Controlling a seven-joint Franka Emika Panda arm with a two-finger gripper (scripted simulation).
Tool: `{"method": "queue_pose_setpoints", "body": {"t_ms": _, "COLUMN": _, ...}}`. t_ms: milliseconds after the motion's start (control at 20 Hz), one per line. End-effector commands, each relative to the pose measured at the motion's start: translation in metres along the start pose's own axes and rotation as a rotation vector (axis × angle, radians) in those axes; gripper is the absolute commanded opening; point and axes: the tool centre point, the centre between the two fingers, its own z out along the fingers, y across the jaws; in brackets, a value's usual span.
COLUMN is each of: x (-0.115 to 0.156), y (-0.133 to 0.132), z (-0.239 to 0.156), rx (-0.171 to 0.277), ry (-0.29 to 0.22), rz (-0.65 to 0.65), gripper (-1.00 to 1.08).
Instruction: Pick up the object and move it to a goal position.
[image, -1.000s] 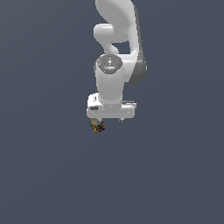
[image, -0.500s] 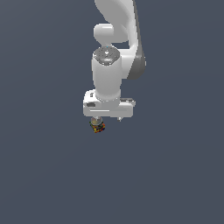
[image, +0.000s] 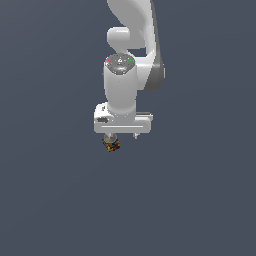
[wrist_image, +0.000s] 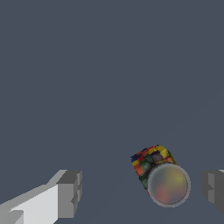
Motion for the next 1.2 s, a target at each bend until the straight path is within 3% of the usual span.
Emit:
{"method": "queue_pose_setpoints", "body": {"t_ms": 0, "x": -0.002, "y": 0.003, "z": 0.003, "rx": 0.000, "ry": -0.001, "rz": -0.021, "gripper": 1.00}}
{"method": "queue_pose_setpoints", "body": {"t_ms": 1150, "x": -0.049, "y": 0.055, "z": 0.061, "rx": 0.009, "ry": -0.014, "rz": -0.437, "gripper": 1.00}}
